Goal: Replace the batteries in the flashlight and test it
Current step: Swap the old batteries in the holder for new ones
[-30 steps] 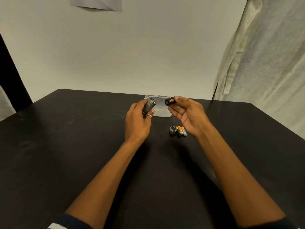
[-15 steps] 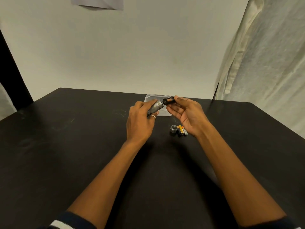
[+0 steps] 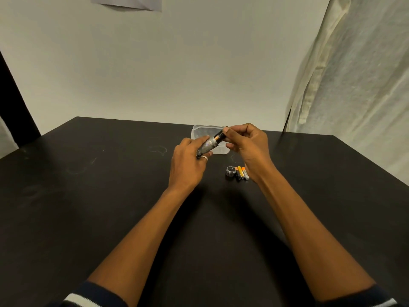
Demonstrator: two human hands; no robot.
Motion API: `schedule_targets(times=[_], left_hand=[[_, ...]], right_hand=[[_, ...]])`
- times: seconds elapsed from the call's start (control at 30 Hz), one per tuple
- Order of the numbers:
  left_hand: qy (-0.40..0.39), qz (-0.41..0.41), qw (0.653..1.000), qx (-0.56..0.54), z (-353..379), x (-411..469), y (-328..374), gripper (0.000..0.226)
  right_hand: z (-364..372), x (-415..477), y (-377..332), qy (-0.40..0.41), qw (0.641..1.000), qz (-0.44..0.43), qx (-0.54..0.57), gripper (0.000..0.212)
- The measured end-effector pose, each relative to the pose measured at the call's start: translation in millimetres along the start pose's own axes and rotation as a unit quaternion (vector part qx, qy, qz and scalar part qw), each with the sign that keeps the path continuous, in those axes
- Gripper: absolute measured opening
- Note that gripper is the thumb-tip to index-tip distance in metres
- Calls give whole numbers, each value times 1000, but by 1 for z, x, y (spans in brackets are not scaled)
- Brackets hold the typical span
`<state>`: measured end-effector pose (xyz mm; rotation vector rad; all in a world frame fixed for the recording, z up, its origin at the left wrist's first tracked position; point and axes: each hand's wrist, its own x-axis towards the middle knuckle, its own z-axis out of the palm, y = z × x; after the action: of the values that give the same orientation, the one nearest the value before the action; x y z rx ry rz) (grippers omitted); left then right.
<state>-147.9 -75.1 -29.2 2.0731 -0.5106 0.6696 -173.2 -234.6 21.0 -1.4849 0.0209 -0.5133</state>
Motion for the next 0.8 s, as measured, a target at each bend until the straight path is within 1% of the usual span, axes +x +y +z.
schedule_targets(times=[0.07, 0.2, 0.27, 0.37, 0.43, 0.57, 0.63, 0.67, 0.7, 0.77, 0.8], left_hand=[[-1, -3, 1000, -6, 0, 0, 1, 44], [1, -11, 1000, -15, 0, 0, 0, 44], [-2, -10, 1000, -14, 0, 0, 1, 43], [-4, -5, 1000, -19, 0, -1, 1, 44], [-6, -4, 1000, -22, -1, -1, 1, 44], [-15, -20, 1000, -18, 0, 0, -3, 45], [-19, -32, 999, -20, 0, -1, -6, 46], [-21, -36, 999, -23, 1, -1, -7, 46], [-22, -39, 999, -24, 1, -1, -8, 46], [-22, -42, 999, -26, 2, -1, -9, 46], [-22, -44, 998, -28, 2, 0, -9, 46]], right_hand=[[0, 0, 1, 10, 1000, -6, 7, 8], [3, 0, 5, -9, 1000, -4, -2, 11], [5, 0, 7, -21, 999, -13, -40, 11], [8, -1, 10, -60, 992, -19, -112, 14], [8, -2, 10, -79, 989, -8, -121, 20], [-2, 1, 3, -70, 994, 20, -81, 18], [-11, 5, -1, -70, 989, 17, -132, 15], [-16, 8, -2, -76, 978, 8, -193, 14], [-21, 10, -3, -87, 959, -8, -268, 13], [-30, 13, -8, -129, 906, -38, -402, 11], [-33, 14, -12, -157, 880, -40, -446, 12]])
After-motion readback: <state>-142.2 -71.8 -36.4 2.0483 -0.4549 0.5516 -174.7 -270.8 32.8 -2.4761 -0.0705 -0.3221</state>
